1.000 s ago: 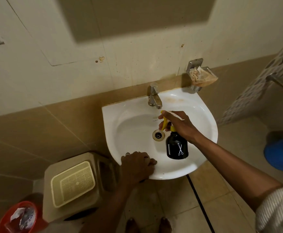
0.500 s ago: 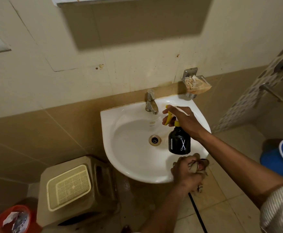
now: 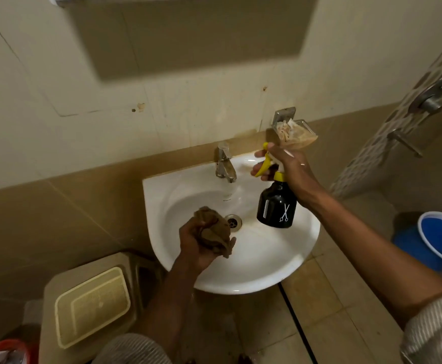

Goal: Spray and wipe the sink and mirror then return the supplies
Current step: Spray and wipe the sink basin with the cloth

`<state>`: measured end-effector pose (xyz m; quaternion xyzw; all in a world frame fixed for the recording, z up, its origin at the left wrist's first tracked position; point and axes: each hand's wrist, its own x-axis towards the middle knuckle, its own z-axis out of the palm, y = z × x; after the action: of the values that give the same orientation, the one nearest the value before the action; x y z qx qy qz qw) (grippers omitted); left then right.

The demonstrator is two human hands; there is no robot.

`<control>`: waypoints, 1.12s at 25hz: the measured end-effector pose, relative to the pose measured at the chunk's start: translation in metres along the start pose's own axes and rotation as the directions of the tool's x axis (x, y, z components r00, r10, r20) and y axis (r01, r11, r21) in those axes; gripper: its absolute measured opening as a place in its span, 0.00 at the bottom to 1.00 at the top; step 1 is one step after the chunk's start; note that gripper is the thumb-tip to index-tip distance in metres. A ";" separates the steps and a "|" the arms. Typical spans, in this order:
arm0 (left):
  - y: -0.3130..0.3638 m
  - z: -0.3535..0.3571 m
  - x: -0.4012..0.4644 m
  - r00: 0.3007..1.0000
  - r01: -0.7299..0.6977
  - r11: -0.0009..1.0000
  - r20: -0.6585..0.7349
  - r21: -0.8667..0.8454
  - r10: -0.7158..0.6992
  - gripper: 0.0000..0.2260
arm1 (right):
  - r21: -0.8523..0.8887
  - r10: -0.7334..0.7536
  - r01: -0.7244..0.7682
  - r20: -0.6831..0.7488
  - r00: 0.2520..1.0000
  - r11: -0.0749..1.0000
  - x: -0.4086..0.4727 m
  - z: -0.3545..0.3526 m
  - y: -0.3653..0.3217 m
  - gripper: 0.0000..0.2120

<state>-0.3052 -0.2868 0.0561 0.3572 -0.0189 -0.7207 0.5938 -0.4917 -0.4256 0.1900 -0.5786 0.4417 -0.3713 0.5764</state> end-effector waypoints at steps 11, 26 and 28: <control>-0.017 -0.030 0.084 0.857 0.220 0.451 -0.392 0.865 0.334 0.29 | -0.061 0.303 -0.305 -0.039 0.952 0.950 -0.011 0.004 0.097 0.19; -0.059 -0.038 0.124 0.952 0.044 -0.472 0.105 0.881 0.286 0.31 | 0.021 0.550 -0.605 -0.444 0.707 0.796 -0.037 0.013 0.132 0.05; -0.068 -0.034 0.131 0.949 0.019 -0.374 0.102 0.927 0.299 0.30 | 0.022 0.539 -0.610 -0.493 0.683 0.792 -0.041 0.002 0.132 0.05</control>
<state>-0.3492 -0.3673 -0.0647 0.7508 -0.5885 -0.2712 0.1281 -0.5143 -0.3793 0.0614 -0.3411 0.7534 -0.2682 0.4940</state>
